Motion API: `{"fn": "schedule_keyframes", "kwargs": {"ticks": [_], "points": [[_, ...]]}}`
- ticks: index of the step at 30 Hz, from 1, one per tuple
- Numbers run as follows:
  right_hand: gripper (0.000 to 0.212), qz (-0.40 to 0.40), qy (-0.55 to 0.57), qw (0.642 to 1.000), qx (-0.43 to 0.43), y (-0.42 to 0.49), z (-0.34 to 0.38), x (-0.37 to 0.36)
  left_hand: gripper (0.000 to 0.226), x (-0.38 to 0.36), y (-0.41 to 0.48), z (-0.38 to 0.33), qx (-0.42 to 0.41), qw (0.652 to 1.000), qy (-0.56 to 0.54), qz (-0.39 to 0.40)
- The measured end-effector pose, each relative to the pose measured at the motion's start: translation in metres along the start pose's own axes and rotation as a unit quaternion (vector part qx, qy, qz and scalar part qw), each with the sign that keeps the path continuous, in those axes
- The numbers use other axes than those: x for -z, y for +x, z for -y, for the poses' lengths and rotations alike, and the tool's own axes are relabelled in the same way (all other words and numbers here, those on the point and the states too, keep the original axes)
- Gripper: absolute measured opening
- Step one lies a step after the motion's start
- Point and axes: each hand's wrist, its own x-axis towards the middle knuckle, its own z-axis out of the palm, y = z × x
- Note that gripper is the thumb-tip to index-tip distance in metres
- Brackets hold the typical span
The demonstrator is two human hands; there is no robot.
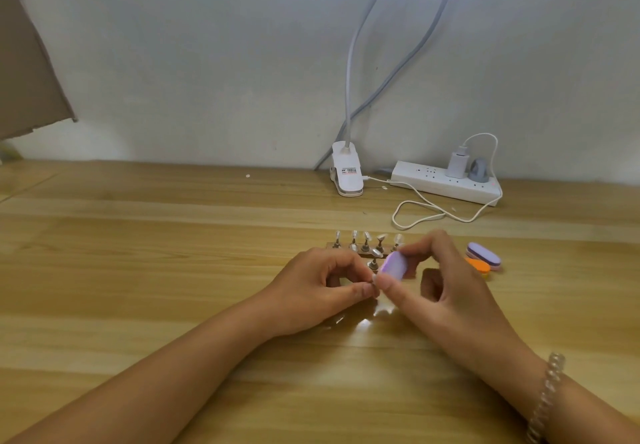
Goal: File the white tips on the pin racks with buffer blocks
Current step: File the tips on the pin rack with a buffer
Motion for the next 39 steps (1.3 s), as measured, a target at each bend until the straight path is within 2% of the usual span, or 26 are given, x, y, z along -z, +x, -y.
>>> {"fn": "schedule_keyframes", "kwargs": {"ticks": [2,6,9,11,13,15,16,18,20,22,25,29,33,37,39], "points": [[0.032,0.058,-0.048,0.997,0.020,-0.002,0.000,-0.002,0.006,0.000,0.000,0.000,-0.004,1.000,0.010,0.002],[0.029,0.015,-0.082,0.996,0.012,0.001,-0.003,0.002,0.004,-0.001,-0.001,-0.001,0.000,1.000,0.015,-0.003],[0.031,0.053,-0.127,0.988,0.065,-0.004,0.000,-0.002,0.019,0.000,-0.001,-0.001,0.007,0.999,0.031,0.012],[0.030,0.050,-0.106,0.992,0.053,-0.003,0.000,-0.002,0.020,0.000,-0.001,-0.001,0.011,0.999,0.029,0.013],[0.028,-0.004,-0.044,0.999,0.020,0.002,-0.002,0.002,0.012,-0.001,-0.001,-0.002,0.013,1.000,0.008,0.016],[0.034,-0.063,0.026,0.998,-0.001,0.006,-0.004,0.005,0.014,-0.002,-0.001,-0.004,0.014,1.000,-0.003,0.018],[0.036,-0.067,0.034,0.997,0.002,0.005,-0.003,0.006,0.015,-0.001,-0.002,-0.004,0.014,1.000,0.000,0.017],[0.032,-0.022,-0.006,0.999,0.028,0.000,-0.002,0.002,0.014,-0.001,-0.002,-0.002,0.010,1.000,0.007,0.013],[0.031,0.032,-0.099,0.993,0.064,-0.005,-0.001,-0.002,0.016,-0.001,-0.002,-0.001,0.010,1.000,0.003,0.009],[0.033,0.038,-0.149,0.986,0.061,-0.005,-0.003,-0.002,0.016,0.000,-0.002,0.000,0.010,1.000,0.004,0.014],[0.031,0.002,-0.143,0.989,0.040,-0.002,-0.005,-0.001,0.013,0.001,-0.002,0.001,0.006,1.000,0.019,0.015],[0.031,0.028,-0.176,0.978,0.104,-0.006,0.000,-0.003,0.024,-0.001,-0.002,-0.002,0.003,0.999,0.031,0.022],[0.030,-0.024,-0.125,0.991,0.050,0.000,-0.005,0.000,0.018,-0.001,-0.003,-0.004,0.000,0.999,0.034,0.024],[0.034,0.035,-0.162,0.980,0.105,-0.004,0.000,-0.005,0.019,-0.001,-0.003,-0.004,0.003,0.998,0.051,0.032],[0.035,0.033,-0.154,0.984,0.089,-0.004,-0.003,-0.004,0.022,-0.002,-0.003,-0.005,0.001,0.998,0.059,0.029]]}}
